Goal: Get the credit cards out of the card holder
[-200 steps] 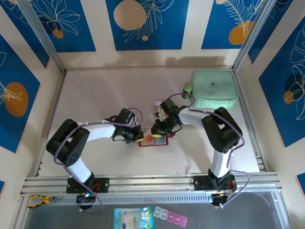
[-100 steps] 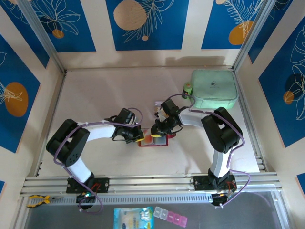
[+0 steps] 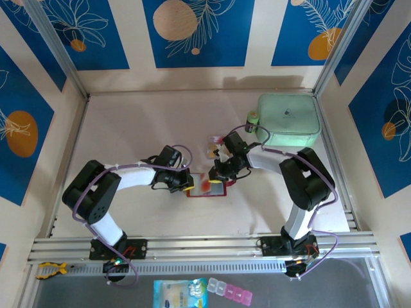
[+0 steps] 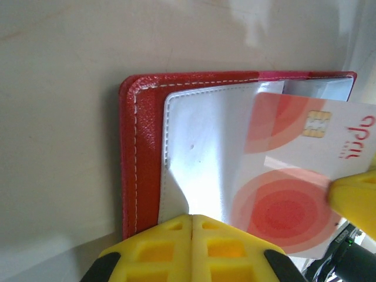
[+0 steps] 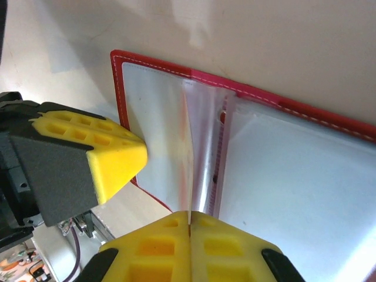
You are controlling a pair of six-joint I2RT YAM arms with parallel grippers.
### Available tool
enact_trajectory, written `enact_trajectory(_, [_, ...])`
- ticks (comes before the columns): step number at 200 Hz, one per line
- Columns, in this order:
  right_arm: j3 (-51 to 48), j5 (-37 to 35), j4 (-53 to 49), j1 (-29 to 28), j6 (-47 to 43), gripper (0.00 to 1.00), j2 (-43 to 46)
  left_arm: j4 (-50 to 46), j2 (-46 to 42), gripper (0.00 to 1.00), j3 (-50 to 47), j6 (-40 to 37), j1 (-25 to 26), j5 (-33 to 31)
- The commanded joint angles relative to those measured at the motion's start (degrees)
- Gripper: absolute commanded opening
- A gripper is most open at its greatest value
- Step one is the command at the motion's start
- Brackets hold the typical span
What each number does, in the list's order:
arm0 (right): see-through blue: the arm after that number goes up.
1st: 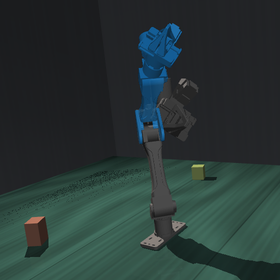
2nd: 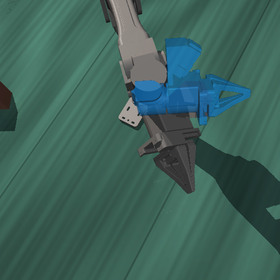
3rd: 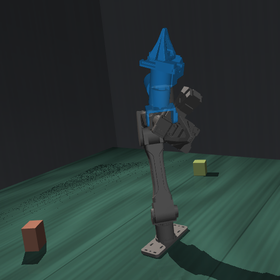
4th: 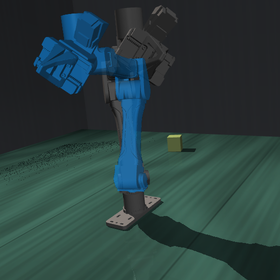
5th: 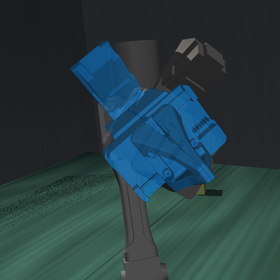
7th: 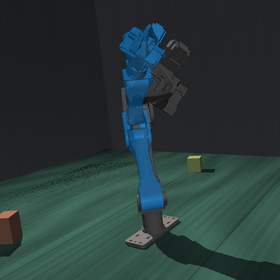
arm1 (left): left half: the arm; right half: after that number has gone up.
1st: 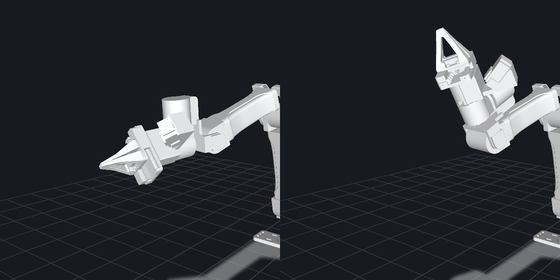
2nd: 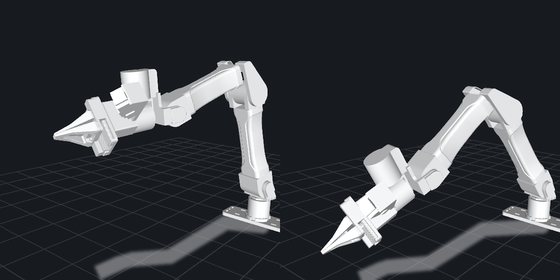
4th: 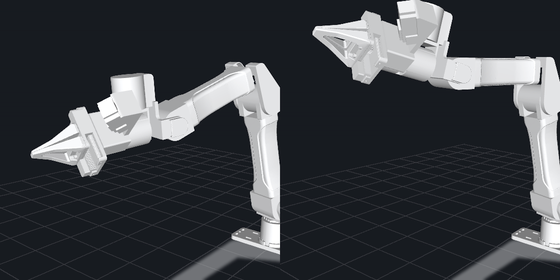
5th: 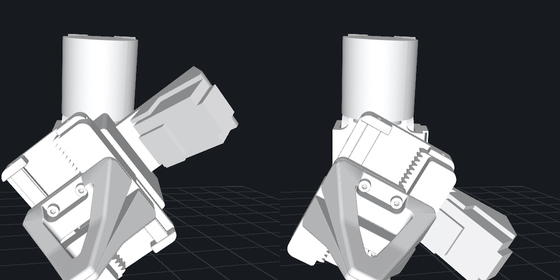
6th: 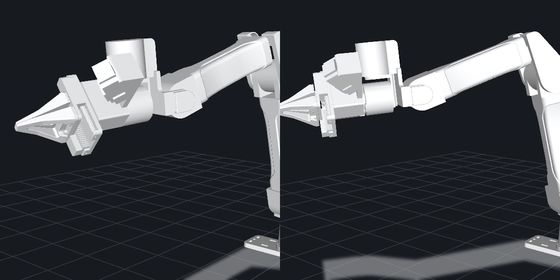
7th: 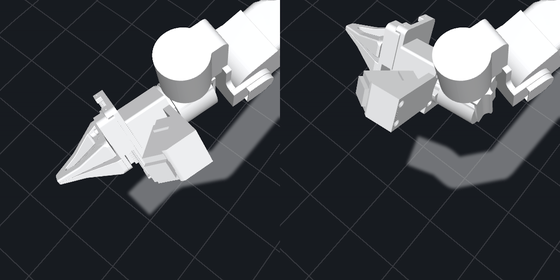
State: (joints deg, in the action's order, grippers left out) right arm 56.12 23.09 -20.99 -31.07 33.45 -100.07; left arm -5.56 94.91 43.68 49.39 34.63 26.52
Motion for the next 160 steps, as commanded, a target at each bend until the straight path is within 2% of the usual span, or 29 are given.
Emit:
enact_trajectory(1, [-0.09,-2.45,-5.84,0.79,-3.01,0.05,2.77,-3.45,0.05,0.0,0.14,-0.65,0.16,-2.04])
enact_trajectory(35, [1.89,-4.34,-10.29,1.71,-6.24,0.04,5.83,-2.71,0.27,0.0,0.68,-0.31,-0.05,-1.23])
enact_trajectory(67, [5.98,-8.95,-17.4,2.13,-14.25,0.02,7.32,-3.24,0.69,0.0,1.49,-0.85,-0.25,-1.14])
enact_trajectory(98, [8.99,-13.31,-22.88,2.66,-26.07,0.01,8.27,-3.57,-0.04,0.0,1.59,-0.96,-0.27,-1.3])
enact_trajectory(119, [11.97,-18.82,-26.41,3.41,-33.92,0.0,7.49,-3.58,-1.0,0.0,1.34,-0.96,-0.26,-1.57])
enact_trajectory(134, [13.73,-18.67,-28.26,3.82,-42.25,0.0,7.04,-3.57,-1.16,0.0,1.2,-0.88,-0.28,-1.84])
enact_trajectory(160, [16.73,-22.54,-29.1,3.66,-53.81,0.0,6.41,-3.18,-1.26,0.0,1.13,-0.53,-0.33,-1.74])
